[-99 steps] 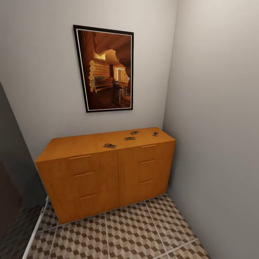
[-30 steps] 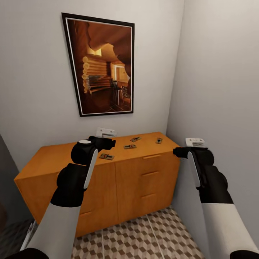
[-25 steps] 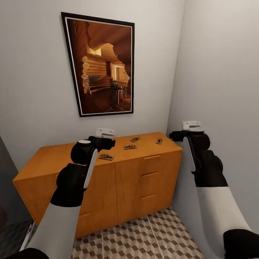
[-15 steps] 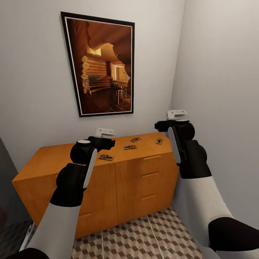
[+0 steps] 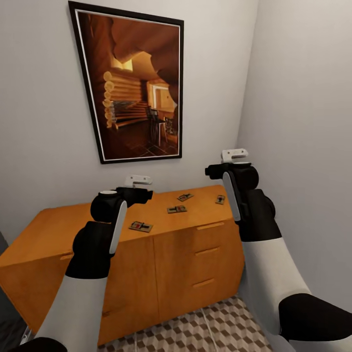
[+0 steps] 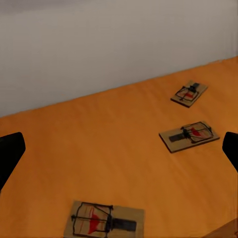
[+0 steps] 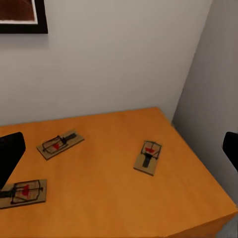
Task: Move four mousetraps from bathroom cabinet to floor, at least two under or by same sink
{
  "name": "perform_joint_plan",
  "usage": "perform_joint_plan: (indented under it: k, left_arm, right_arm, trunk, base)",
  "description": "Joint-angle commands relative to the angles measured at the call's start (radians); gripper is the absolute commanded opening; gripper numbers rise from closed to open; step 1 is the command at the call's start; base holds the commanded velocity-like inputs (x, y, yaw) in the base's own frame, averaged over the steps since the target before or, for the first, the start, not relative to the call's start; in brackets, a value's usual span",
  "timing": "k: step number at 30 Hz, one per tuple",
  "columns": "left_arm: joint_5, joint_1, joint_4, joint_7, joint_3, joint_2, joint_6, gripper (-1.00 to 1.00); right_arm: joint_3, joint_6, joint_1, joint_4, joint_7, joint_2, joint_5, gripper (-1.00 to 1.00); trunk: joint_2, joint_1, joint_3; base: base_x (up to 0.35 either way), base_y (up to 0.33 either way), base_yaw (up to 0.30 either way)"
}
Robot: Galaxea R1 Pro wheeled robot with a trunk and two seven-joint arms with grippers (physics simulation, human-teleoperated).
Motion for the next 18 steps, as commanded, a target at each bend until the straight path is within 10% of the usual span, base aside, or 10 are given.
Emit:
perform_joint_plan:
  k: [1, 18]
  left_arm:
    - [-0.002, -0.001, 0.000, 0.001, 0.011, 0.000, 0.005, 1.00]
    - [0.041, -0.001, 0.028, 0.002, 0.103, 0.000, 0.010, 1.00]
  right_arm:
    - [0.001, 0.005, -0.001, 0.005, 0.001, 0.000, 0.005, 1.00]
    - [-0.017, 0.005, -0.001, 0.227, -0.002, -0.001, 0.004, 1.00]
  trunk:
    - [-0.001, 0.001, -0.001]
    - [-0.001, 0.001, -0.001]
  base:
    - [0.317, 0.000, 0.000]
    - [0.288, 0.000, 0.000]
